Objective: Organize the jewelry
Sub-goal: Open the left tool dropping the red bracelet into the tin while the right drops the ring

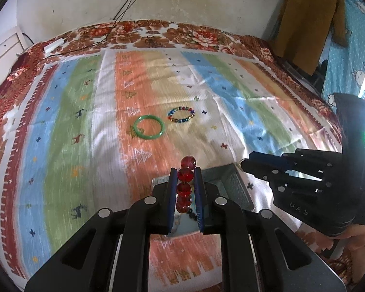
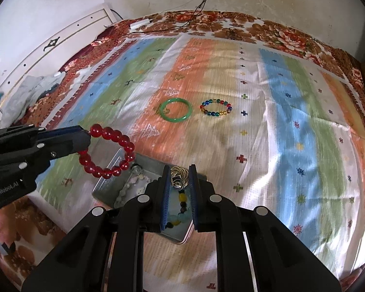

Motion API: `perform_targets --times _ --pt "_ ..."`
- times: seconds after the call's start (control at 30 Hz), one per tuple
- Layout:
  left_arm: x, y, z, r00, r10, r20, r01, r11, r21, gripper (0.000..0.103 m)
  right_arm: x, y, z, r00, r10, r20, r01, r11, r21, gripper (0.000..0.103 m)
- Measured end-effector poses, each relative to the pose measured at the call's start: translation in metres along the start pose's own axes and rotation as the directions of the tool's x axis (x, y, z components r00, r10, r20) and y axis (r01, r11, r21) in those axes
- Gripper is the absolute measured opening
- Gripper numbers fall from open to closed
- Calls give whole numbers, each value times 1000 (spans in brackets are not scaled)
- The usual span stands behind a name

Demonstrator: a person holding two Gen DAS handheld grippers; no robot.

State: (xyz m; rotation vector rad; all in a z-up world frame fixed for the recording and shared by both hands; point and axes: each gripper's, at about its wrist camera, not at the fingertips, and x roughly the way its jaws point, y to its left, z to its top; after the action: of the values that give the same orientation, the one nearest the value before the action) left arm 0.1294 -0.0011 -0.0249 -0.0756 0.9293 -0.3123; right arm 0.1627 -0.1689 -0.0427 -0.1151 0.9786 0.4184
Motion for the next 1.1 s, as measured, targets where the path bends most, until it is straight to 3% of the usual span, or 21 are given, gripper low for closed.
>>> perform_targets --times 0.4,0.43,0.5,0.57,1.1 --pt "2 -4 -3 1000 -8 -4 8 1000 -9 15 6 1 -3 999 28 -21 -28 1000 7 17" --pt "2 -3 -2 1000 -10 -3 10 1000 -10 22 7 0 -3 999 23 -27 -22 1000 8 19" --pt "3 -3 -2 1000 2 -6 -2 1000 -8 28 8 -1 -3 999 13 -30 -13 1000 11 46" --pt "5 -2 -2 999 35 -8 -35 999 -3 34 7 -3 -2 1000 8 -22 -7 1000 16 50" --pt "15 11 7 994 112 -21 -112 994 2 50 11 -28 5 999 -48 -4 48 996 78 52"
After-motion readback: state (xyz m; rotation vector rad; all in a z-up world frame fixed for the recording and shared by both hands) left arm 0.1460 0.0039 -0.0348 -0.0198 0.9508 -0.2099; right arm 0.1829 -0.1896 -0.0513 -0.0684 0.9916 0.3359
